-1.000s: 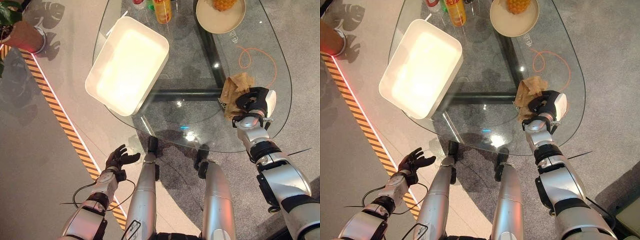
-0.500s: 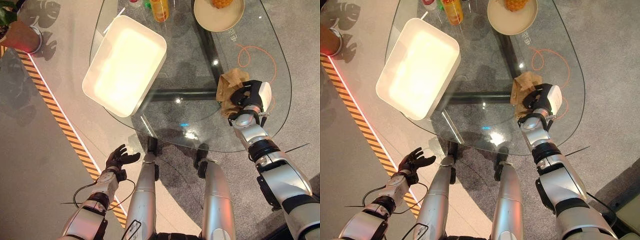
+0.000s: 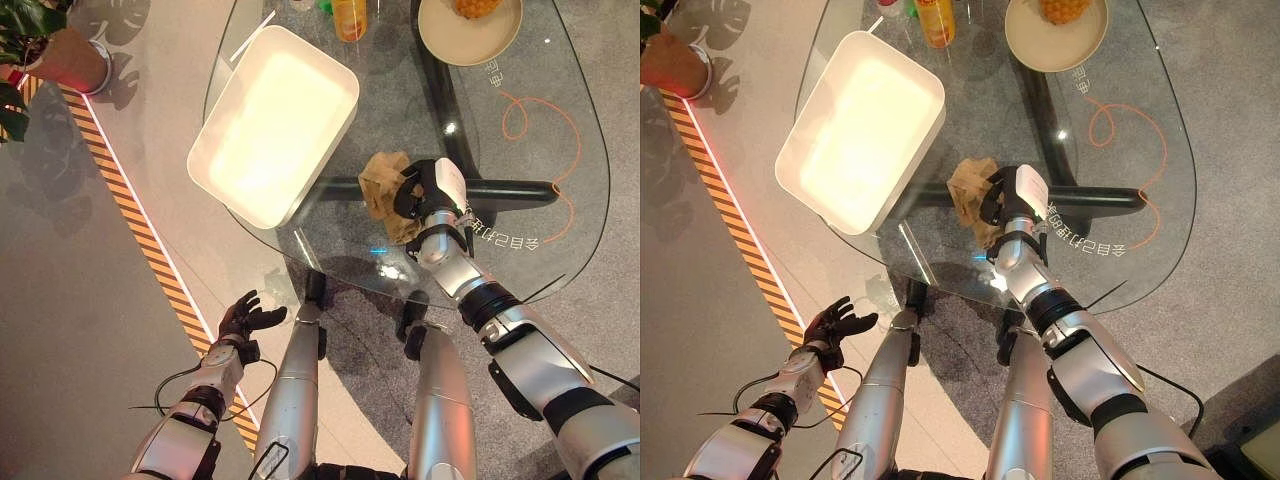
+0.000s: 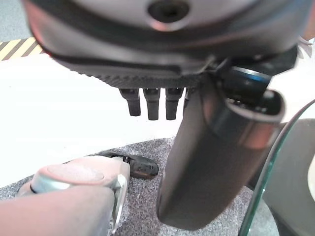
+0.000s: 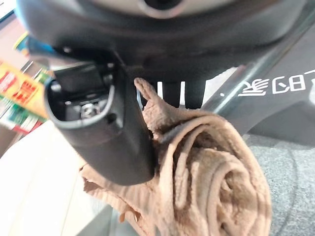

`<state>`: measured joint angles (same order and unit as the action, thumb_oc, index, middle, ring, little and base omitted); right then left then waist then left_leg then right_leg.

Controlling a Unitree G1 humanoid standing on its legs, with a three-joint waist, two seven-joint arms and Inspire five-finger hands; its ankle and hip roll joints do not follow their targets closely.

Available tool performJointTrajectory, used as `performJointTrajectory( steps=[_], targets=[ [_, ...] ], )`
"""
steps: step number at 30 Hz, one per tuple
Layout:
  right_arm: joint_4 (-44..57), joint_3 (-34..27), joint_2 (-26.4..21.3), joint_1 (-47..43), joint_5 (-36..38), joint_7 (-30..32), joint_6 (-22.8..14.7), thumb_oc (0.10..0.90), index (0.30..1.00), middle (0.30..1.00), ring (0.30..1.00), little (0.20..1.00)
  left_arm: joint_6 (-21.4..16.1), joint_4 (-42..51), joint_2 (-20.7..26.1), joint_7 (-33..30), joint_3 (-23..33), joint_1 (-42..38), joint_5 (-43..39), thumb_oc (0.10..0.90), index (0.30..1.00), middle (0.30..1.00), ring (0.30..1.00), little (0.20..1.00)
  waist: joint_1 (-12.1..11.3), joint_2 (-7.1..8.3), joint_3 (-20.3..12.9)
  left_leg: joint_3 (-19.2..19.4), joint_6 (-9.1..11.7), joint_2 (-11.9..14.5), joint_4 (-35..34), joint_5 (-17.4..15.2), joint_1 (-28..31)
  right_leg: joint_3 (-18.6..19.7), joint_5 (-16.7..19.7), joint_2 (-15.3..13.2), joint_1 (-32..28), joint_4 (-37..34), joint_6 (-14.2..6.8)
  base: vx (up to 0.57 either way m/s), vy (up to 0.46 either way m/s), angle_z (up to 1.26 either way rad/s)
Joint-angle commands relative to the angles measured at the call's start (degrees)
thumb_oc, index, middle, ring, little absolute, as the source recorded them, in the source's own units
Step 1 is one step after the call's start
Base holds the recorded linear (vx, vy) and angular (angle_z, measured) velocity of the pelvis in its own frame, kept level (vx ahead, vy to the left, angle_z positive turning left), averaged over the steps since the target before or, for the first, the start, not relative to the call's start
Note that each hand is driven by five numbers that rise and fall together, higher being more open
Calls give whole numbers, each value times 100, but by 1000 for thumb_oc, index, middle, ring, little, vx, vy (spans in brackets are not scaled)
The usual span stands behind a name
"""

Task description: Wipe the table with a cloth and put it in the basket.

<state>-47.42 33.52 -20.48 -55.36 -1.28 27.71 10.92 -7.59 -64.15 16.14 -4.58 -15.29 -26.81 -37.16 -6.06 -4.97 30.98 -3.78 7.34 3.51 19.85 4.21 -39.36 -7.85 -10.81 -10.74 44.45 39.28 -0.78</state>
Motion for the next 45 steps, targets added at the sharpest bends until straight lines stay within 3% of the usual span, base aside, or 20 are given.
performJointTrajectory(
  steps=[1,18,28,36,45],
  targets=[
    [653,229,-58,-584,-455,-134,-187,100,300,300,300,200,-96,54,-42,-204,-105,161,105,800,900,900,900,900,82,-146,-119,560,-606,-529,458,-557,42,-99,644,260,-258,-955,50,0,0,0],
    [1583,788,296,-263,-947,-1512,-639,100,300,300,300,200,-26,181,-135,-287,-93,164,149,800,900,900,900,900,123,-167,-119,603,-586,-550,360,-473,70,-78,692,223,-228,-1026,44,0,1,0],
    [2035,990,374,-142,-1065,-1809,-706,100,300,300,300,200,17,220,-154,-353,-100,132,163,800,900,900,900,900,146,-138,-119,612,-582,-546,363,-449,48,-67,714,223,-196,-1026,40,0,0,0],
    [2035,991,333,-129,-1145,-1621,-491,100,300,300,300,200,65,214,-131,-328,-105,100,137,800,900,900,900,900,154,-154,-119,626,-576,-540,362,-436,57,-65,726,206,-189,-1018,32,0,0,0],
    [1183,728,-25,-420,-985,-554,-375,100,300,300,300,200,-23,54,-138,-259,-180,59,76,800,900,900,900,900,123,-192,-119,609,-593,-520,414,-460,33,-66,738,175,-163,-953,28,0,0,0]
  ],
)
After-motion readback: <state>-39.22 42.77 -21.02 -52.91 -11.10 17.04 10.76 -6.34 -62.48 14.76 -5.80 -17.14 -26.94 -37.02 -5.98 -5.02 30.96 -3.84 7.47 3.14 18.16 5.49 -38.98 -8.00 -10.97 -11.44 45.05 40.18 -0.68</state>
